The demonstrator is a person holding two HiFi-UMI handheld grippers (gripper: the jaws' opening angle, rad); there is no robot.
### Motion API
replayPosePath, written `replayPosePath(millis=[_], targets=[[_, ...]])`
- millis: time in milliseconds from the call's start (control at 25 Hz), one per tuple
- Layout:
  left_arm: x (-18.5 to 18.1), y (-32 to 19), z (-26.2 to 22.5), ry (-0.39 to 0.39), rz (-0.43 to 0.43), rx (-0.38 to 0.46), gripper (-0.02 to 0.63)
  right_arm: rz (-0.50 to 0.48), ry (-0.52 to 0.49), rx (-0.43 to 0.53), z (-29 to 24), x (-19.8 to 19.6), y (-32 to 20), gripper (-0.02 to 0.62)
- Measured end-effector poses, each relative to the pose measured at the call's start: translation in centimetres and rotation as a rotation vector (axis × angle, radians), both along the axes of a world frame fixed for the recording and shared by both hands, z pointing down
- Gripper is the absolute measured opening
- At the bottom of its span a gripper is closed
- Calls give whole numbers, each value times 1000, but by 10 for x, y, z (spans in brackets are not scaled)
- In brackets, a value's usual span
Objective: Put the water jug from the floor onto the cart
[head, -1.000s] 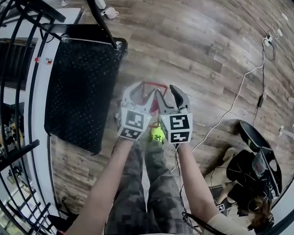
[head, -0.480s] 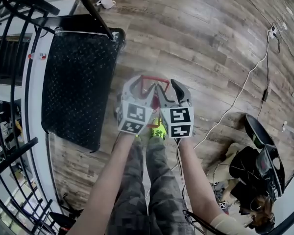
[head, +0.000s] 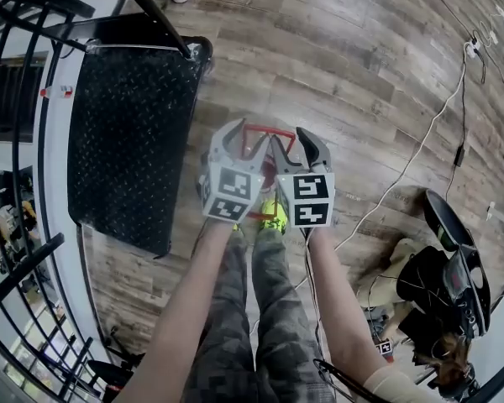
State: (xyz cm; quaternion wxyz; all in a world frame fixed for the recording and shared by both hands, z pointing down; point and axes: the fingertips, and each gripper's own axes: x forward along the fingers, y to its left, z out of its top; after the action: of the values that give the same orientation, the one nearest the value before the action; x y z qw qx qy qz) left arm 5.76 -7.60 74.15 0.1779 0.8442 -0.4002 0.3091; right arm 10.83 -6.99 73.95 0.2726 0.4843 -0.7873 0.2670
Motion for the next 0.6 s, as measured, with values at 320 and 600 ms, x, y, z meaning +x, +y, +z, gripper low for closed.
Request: replayPosePath(millis=[320,600], targets=[[-6,-3,15,-15,57,-44,189,-11,19,-7,18,-3,-5,183],[-8,-7,30,-14,47,-72,189,-7,24,-10,26,-9,-9,181]])
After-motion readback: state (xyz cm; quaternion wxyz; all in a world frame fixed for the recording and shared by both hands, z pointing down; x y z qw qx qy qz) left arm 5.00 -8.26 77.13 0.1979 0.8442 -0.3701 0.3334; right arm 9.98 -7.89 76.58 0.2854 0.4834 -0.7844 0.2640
